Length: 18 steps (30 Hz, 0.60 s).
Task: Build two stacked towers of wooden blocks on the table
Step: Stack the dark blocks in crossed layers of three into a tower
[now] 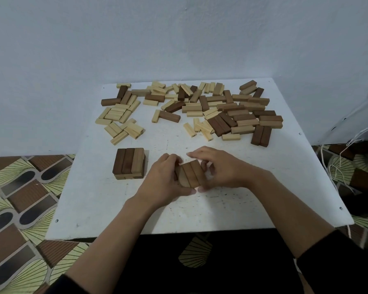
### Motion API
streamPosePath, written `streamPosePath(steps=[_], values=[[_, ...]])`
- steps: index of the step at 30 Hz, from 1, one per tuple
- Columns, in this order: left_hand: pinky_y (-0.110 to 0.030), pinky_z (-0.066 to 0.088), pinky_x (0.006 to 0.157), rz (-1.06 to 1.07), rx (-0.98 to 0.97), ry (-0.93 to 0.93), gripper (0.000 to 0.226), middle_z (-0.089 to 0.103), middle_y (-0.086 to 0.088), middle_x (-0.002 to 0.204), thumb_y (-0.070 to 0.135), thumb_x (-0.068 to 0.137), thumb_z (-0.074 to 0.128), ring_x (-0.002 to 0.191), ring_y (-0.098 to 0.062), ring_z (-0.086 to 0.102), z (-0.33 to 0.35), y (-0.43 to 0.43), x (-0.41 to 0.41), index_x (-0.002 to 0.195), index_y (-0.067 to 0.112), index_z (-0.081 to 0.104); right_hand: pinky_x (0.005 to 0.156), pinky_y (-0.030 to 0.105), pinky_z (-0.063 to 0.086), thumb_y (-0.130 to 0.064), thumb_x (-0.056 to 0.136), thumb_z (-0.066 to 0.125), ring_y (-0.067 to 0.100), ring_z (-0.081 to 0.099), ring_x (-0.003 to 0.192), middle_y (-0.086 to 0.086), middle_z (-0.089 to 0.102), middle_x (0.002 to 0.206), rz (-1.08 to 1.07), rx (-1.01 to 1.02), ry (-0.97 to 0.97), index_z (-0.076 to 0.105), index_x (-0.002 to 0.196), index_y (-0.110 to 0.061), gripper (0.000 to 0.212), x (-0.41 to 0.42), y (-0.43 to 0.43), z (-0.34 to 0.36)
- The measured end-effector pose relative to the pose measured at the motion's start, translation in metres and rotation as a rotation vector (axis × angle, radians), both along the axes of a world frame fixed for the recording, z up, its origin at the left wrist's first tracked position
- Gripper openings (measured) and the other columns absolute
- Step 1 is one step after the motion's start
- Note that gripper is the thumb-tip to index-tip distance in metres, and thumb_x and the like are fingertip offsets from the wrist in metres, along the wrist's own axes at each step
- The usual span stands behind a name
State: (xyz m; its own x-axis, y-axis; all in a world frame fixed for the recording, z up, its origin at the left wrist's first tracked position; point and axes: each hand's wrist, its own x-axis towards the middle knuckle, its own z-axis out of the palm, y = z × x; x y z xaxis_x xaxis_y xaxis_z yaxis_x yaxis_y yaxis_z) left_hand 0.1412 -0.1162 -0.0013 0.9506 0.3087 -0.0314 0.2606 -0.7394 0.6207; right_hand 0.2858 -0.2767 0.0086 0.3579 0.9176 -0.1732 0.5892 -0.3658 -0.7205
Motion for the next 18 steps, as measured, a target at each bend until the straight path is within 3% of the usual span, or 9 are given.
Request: streamPosePath(steps=[3,6,10,14,18], values=[[-0.017,0.045,0.077,-0.008,-0.018,-0.010,0.081,0.053,0.006,0.108,0.050,0.055,0.095,0.088,-0.005,0.054,0.000,0.001,-0.003,0.120,0.018,0.059,0.084,0.020,0.052,-0.048,0.072,0.087,0.003,0.059,0.101,-0.017,0.045,0.138,-0.113,0.049,0.076,0.045,0.149,-0.031,0.089,-0.006,-0.007,-0.003],[-0.011,0.041,0.074,0.005,-0.019,-0.015,0.078,0.051,0.006,0.109,0.050,0.057,0.094,0.088,-0.004,0.053,-0.001,-0.001,-0.004,0.119,0.019,0.060,0.086,0.021,0.052,-0.059,0.083,0.067,0.000,0.059,0.103,-0.012,0.052,0.130,-0.310,0.101,0.074,0.049,0.146,-0.026,0.074,-0.020,-0.012,-0.006],[-0.009,0.040,0.071,0.030,-0.033,-0.033,0.071,0.050,0.006,0.108,0.046,0.059,0.094,0.086,-0.003,0.053,-0.003,-0.005,-0.004,0.116,0.018,0.062,0.092,0.029,0.052,-0.050,0.097,0.057,0.006,0.058,0.105,-0.007,0.060,0.120,-0.427,0.145,0.026,0.056,0.141,-0.017,0.055,-0.042,-0.012,-0.015],[-0.010,0.041,0.071,0.041,-0.043,-0.032,0.072,0.050,0.005,0.109,0.044,0.059,0.095,0.087,-0.004,0.054,-0.001,-0.007,-0.004,0.117,0.017,0.062,0.086,0.012,0.042,-0.043,0.102,0.052,0.005,0.056,0.107,-0.005,0.060,0.125,-0.497,0.184,0.014,0.052,0.144,-0.017,0.049,-0.054,-0.009,-0.017],[-0.007,0.041,0.073,0.034,-0.063,0.003,0.084,0.050,0.007,0.114,0.049,0.057,0.095,0.089,-0.002,0.055,0.002,-0.005,-0.006,0.127,0.017,0.060,0.086,0.009,0.040,-0.032,0.103,0.054,0.003,0.055,0.106,-0.006,0.062,0.125,-0.546,0.201,-0.004,0.053,0.144,-0.016,0.044,-0.058,-0.009,-0.018]])
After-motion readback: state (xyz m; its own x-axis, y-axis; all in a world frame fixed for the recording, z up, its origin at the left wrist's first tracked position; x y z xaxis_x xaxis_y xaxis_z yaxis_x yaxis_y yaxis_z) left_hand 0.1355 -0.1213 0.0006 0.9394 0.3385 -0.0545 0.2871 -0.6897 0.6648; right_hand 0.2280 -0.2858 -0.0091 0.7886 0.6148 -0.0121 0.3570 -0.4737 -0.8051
